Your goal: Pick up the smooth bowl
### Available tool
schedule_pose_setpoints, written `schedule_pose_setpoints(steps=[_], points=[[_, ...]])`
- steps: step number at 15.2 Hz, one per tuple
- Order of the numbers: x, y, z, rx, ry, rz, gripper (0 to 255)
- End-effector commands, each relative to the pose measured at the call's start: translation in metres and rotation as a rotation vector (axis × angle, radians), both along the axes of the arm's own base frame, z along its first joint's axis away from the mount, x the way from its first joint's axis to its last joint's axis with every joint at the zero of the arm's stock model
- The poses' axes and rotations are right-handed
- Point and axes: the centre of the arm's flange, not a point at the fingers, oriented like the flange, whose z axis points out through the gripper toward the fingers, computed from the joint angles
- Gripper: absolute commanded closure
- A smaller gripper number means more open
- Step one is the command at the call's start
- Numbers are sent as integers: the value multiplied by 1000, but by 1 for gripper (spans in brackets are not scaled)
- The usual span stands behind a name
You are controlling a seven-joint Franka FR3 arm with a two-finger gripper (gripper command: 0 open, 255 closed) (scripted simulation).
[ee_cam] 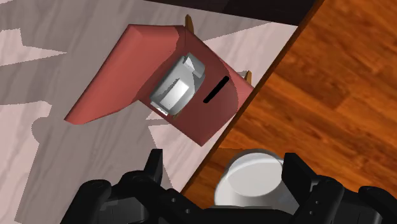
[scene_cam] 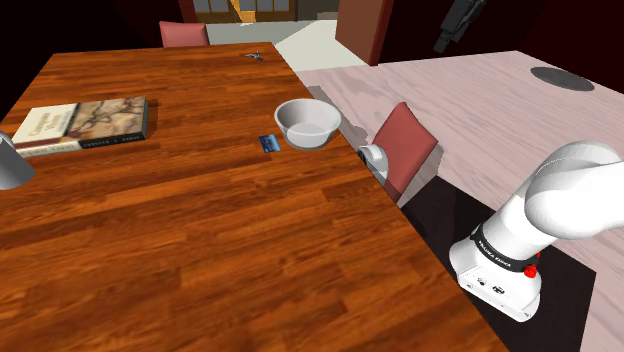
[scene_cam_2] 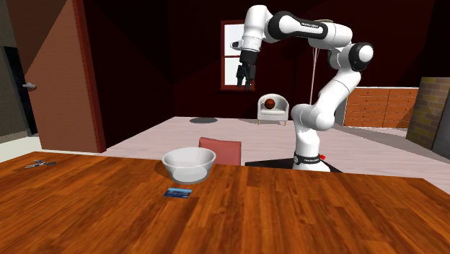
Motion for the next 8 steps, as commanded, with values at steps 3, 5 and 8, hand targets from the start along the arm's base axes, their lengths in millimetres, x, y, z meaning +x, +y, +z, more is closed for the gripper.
schedule_pose_setpoints(steps=[3,5,8], points=[[20,18,-10,-7,16,-2,0],[39,36,-20,-14,32,-4,0],[68,63,-37,-24,55,-6,0]])
